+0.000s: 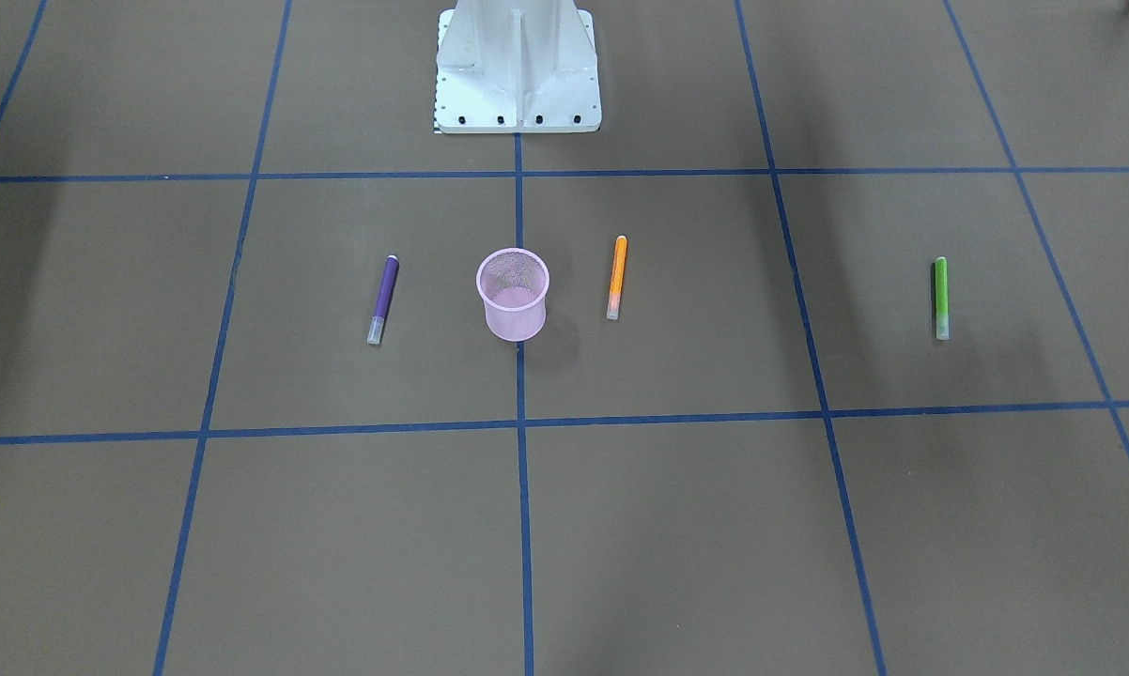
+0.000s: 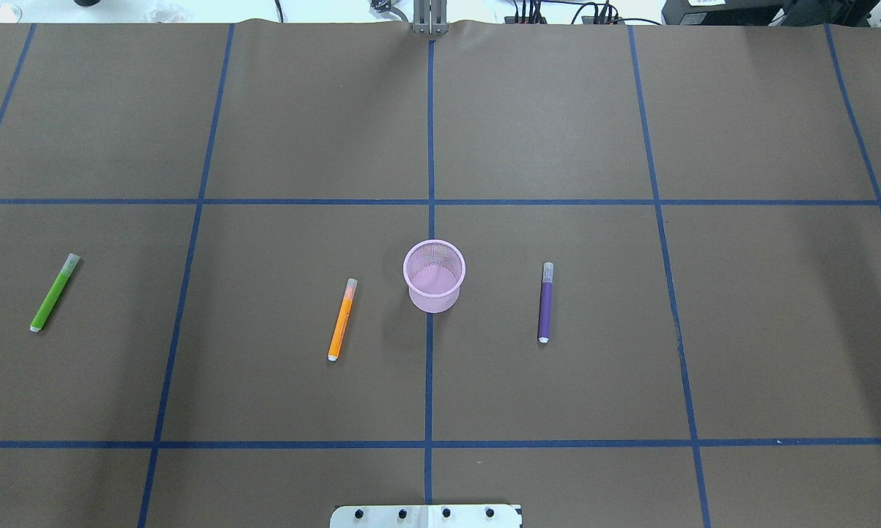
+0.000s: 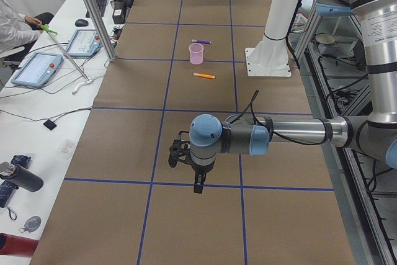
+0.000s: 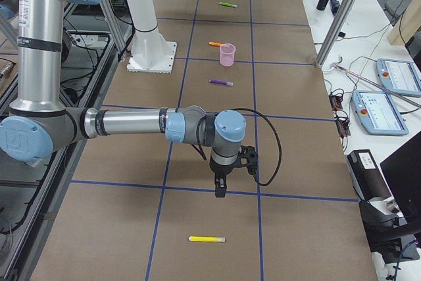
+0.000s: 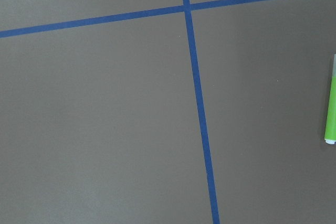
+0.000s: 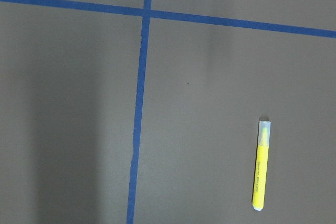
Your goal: Collect pens into pen holder
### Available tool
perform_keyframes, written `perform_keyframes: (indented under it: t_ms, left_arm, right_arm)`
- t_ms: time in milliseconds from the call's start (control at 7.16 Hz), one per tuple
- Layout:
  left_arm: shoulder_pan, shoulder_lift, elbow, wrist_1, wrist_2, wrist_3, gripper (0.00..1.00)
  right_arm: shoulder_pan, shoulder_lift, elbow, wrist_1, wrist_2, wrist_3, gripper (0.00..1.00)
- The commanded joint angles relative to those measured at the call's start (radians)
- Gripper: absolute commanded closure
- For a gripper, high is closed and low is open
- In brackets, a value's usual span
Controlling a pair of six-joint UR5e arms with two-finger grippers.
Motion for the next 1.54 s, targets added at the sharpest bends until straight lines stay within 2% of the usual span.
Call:
perform_keyframes:
  t_ms: [0,419,558,698,838,977,1257,1396]
  left_arm:
    - [0.002,0.001,-0.011,0.0,0.002,0.001,0.0]
    - [0.002,-0.015,-0.026,-0.003,0.0,-0.008,0.0]
    - [0.003,-0.026,-0.035,-0.02,0.002,-0.011,0.0]
    - [0.003,-0.05,-0.034,-0.061,0.0,-0.008,0.0]
    - [0.005,-0.093,-0.017,-0.131,0.005,-0.011,0.0]
    - [0.005,-0.136,0.023,-0.162,-0.001,-0.007,0.0]
    - [0.008,-0.175,0.046,-0.181,-0.003,-0.118,0.0]
    - [0.021,-0.189,0.043,-0.198,-0.006,-0.128,0.0]
  right_arm:
    - [-0.004,0.002,0.002,0.0,0.0,0.0,0.0]
    - [-0.005,0.008,0.018,0.005,0.017,0.0,0.0]
    - [-0.005,0.009,0.029,0.067,0.017,0.0,0.0]
    - [-0.005,0.009,0.026,0.203,0.018,0.003,0.0]
    - [-0.005,0.008,0.009,0.325,0.014,0.006,0.0]
    - [-0.005,0.008,0.003,0.397,0.017,0.006,0.0]
    - [-0.005,0.032,-0.011,0.406,0.029,0.064,0.0]
    - [-0.005,0.032,-0.017,0.407,0.087,0.083,0.0]
